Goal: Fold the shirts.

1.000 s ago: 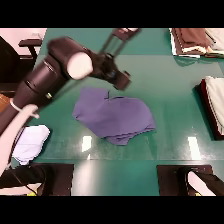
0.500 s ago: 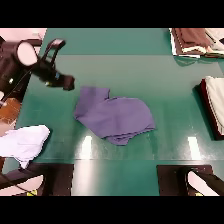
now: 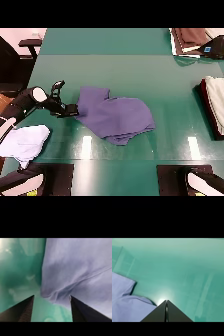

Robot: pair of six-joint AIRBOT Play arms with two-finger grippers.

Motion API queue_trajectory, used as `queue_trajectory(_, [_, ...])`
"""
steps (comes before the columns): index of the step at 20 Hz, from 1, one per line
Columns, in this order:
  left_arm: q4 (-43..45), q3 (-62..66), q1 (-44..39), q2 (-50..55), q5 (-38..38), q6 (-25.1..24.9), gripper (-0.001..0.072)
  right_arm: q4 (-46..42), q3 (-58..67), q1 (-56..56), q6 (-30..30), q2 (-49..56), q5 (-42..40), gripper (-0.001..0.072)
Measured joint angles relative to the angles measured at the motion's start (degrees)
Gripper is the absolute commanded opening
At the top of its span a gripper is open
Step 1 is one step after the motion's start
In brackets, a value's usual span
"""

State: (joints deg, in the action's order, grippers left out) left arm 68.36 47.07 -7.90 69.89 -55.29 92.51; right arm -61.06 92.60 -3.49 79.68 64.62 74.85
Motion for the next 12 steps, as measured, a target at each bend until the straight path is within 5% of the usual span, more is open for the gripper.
queue_trajectory(2, [-1.8,-1.5,-0.4,0.0,1.6,-0.1,0.0489,0.0,0.0,-0.7,0.0,0.9,0.1,0.0018])
queue_trajectory(5, [-3.3,-2.4,-1.0,0.3,3.1,-0.5,0.0036,-0.1,-0.2,-0.8,0.0,1.6,0.4,0.0018])
queue_trajectory(11, [-2.3,4.5,-1.2,0.5,2.7,-1.1,0.0026,-0.4,-6.0,2.5,-0.2,1.1,3.5,0.0019])
queue_trajectory(12, [-1.3,6.9,-1.2,0.5,1.9,-1.2,0.0026,-0.4,-8.9,3.1,-0.6,0.9,4.0,0.0073])
